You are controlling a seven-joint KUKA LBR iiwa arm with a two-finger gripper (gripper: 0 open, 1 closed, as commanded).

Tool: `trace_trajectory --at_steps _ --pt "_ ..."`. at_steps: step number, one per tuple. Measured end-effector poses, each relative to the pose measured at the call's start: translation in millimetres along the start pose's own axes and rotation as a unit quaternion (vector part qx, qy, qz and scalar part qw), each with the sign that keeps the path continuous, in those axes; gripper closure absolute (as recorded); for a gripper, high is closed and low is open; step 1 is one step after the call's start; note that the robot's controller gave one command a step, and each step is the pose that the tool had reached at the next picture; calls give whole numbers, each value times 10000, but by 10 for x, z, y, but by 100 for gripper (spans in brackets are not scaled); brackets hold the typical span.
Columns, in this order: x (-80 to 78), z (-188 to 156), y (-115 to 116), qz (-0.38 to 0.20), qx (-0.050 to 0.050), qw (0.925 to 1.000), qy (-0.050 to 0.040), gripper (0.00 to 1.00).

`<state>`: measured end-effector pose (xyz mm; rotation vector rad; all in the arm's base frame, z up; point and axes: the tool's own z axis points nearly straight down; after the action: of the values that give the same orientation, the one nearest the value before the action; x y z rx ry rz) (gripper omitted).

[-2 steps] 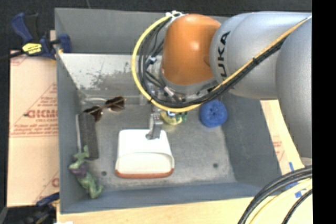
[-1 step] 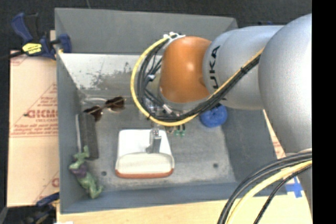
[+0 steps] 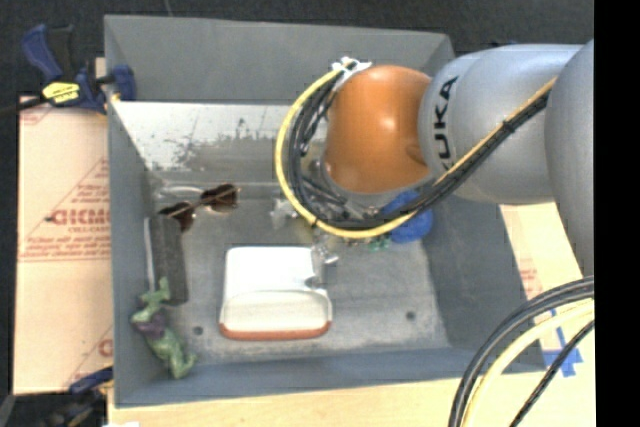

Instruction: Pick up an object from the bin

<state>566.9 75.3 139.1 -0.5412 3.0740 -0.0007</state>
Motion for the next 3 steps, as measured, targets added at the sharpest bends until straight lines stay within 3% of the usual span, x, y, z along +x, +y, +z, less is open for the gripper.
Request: trace_trajectory --at_steps 1,2,3 --pt "37 229 4 163 8 9999 -37 0" --pt "120 517 -1 -156 8 9999 -8 0" --pt "163 298 24 -207 -4 9998 16 0"
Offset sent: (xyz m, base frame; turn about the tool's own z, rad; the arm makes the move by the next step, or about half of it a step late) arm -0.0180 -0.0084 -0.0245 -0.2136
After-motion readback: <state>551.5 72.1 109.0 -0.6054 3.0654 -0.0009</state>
